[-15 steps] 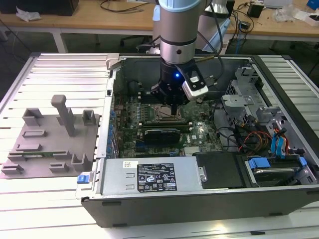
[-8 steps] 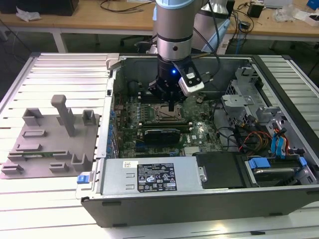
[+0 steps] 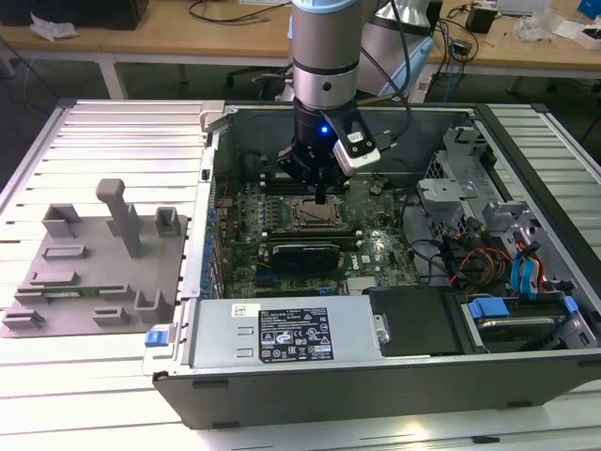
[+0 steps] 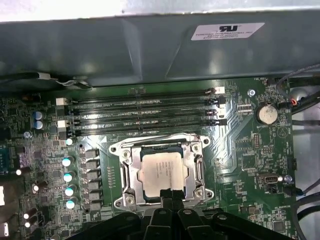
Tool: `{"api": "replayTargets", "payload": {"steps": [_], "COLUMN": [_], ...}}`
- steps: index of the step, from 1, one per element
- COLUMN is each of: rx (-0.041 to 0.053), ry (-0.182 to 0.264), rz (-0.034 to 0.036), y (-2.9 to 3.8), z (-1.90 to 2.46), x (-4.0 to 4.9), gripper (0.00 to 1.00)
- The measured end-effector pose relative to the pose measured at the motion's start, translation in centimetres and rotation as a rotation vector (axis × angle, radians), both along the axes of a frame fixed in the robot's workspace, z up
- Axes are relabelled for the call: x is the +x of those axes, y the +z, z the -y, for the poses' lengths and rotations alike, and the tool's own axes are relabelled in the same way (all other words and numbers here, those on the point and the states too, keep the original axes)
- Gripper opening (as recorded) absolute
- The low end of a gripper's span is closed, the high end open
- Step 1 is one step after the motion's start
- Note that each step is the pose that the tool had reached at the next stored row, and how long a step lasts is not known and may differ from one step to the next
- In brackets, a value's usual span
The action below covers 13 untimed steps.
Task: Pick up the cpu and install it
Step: 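Install the first cpu locking lever, then install the second cpu locking lever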
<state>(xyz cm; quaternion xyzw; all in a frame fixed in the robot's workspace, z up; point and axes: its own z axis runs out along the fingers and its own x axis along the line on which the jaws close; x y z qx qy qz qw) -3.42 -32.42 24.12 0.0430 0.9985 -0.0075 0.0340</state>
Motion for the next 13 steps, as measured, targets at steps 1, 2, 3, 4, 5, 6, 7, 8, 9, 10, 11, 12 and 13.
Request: {"api": "replayTargets", "payload": {"steps": [1,2,3,4,5,6,7,8,9,10,11,12,13], "rx": [0.0,0.0,-0.0001,-0.0001,-0.0001,-0.0001,-0.0001,-0.0001,-0.0001,0.0,-0.0001,0.0,-0.0004], "ry": [0.0,0.0,0.0,0.0,0.0,0.0,0.0,0.0,0.0,0.0,0.0,0.0,0.0], "rz": [0.0,-0.0001,-0.0001,-0.0001,-0.0001,-0.0001,-0.0001,-0.0001,0.0,-0.0001,-0.0001,0.0,-0.0003], "y": [0.0,0.02,0.04,0.04,0.05,0.05,0.06,0.06,0.06,0.07,0.07,0.07,0.09], "z": [0.0,0.0,0.0,0.0,0.0,0.0,0.0,0.0,0.0,0.0,0.0,0.0,0.07], "x": [0.0,0.0,0.0,0.0,0.0,0.0,0.0,0.0,0.0,0.0,0.0,0.0,0.0], "gripper": [0.11,0.11,0.11,0.11,0.11,0.11,0.11,0.11,0.11,0.11,0.11,0.11,0.11]}}
